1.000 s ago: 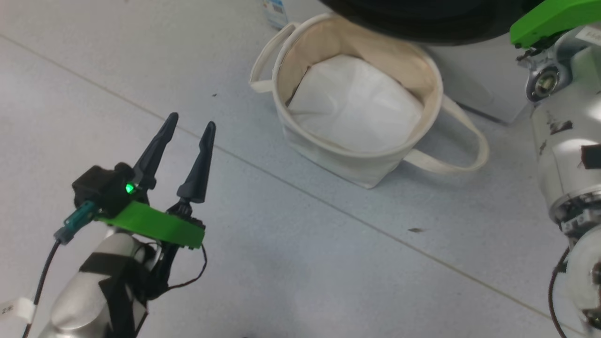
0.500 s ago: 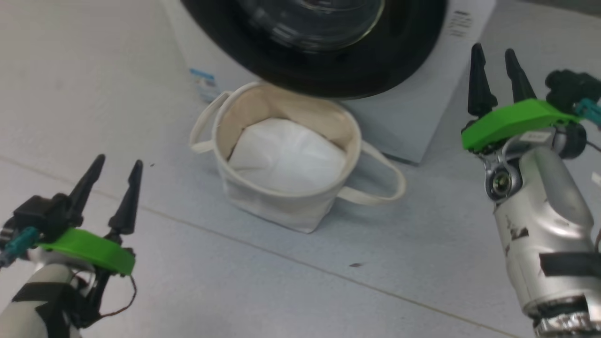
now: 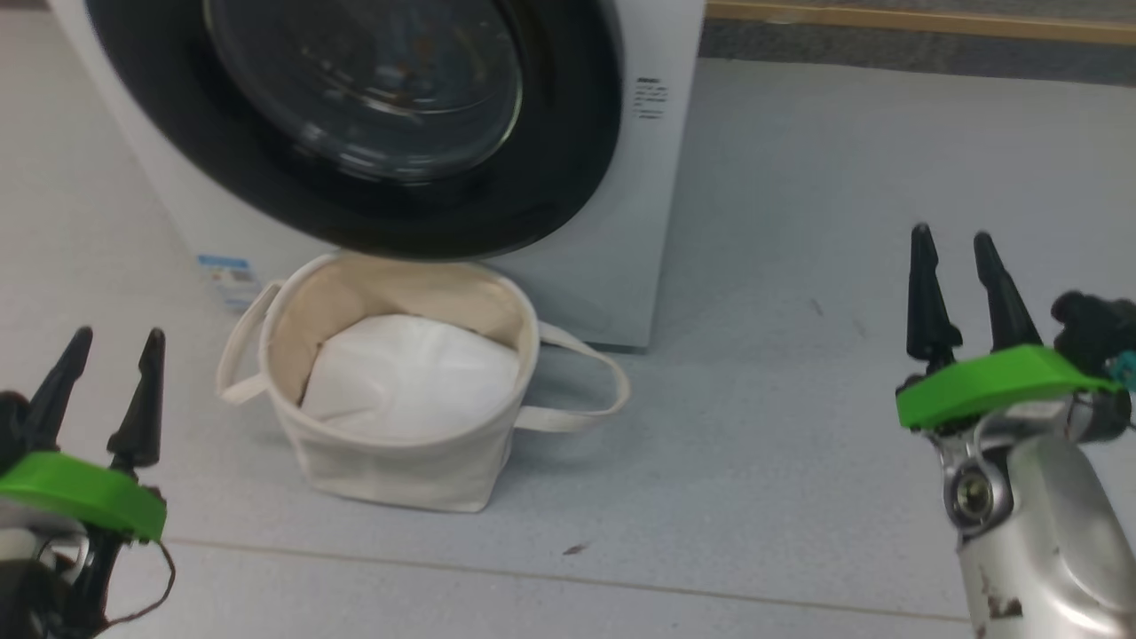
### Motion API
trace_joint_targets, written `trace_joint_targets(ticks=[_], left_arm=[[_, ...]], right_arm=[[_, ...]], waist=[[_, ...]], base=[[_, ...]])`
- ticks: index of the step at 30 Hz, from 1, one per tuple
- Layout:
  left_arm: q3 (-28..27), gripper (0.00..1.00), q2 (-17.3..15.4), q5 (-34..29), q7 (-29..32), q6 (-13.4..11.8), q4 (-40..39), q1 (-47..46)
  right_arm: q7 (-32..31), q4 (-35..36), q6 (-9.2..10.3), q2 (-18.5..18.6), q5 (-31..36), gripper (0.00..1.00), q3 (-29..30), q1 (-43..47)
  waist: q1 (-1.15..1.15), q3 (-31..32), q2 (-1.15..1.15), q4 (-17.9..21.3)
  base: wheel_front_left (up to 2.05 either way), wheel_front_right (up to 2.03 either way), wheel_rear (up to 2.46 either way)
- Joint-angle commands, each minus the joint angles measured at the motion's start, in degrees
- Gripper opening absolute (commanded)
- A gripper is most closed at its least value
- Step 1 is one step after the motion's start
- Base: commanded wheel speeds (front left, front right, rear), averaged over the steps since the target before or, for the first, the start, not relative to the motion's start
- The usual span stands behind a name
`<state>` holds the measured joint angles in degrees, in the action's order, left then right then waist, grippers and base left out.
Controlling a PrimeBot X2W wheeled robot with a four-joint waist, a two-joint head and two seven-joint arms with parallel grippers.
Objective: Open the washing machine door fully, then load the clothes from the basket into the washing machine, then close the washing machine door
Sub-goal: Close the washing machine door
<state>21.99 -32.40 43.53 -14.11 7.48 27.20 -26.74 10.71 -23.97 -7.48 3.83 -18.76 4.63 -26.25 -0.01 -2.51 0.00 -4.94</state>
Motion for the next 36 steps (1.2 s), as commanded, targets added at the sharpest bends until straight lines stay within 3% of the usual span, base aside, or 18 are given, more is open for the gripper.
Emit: trace_joint_targets(ticks=[1, 5, 15, 36], left_arm=[[-3.1, 1.0, -3.7, 0.4, -0.1, -0.3, -0.8, -1.3], [-2.4, 1.0, -5.0, -1.2, -0.2, -0.4, -0.9, 0.1], [-2.7, 1.0, -4.1, -0.1, -0.1, -2.0, -0.7, 2.0], [-2.0, 1.0, -4.9, 2.0, 1.1, -2.3, -4.7, 5.6]], right_arm=[[-0.5, 2.9, -0.01, -0.9, 0.0, 1.0, -1.1, -0.4], [-2.2, 7.8, -0.01, -0.9, 0.1, 1.0, -0.9, 4.2], [-4.6, 14.5, -0.01, -0.9, -1.3, 1.0, 0.0, 12.1], [-3.8, 15.2, -0.01, -0.9, -3.6, 1.0, 1.7, 15.5]], waist=[[0.01, 1.6, 0.0, 2.4], [0.01, 2.7, 0.0, 4.8], [0.01, 4.0, 0.0, 7.9], [0.01, 5.2, 0.0, 8.5]], base=[[0.0, 0.0, 0.0], [0.0, 0.0, 0.0], [0.0, 0.0, 0.0], [0.0, 0.0, 0.0]])
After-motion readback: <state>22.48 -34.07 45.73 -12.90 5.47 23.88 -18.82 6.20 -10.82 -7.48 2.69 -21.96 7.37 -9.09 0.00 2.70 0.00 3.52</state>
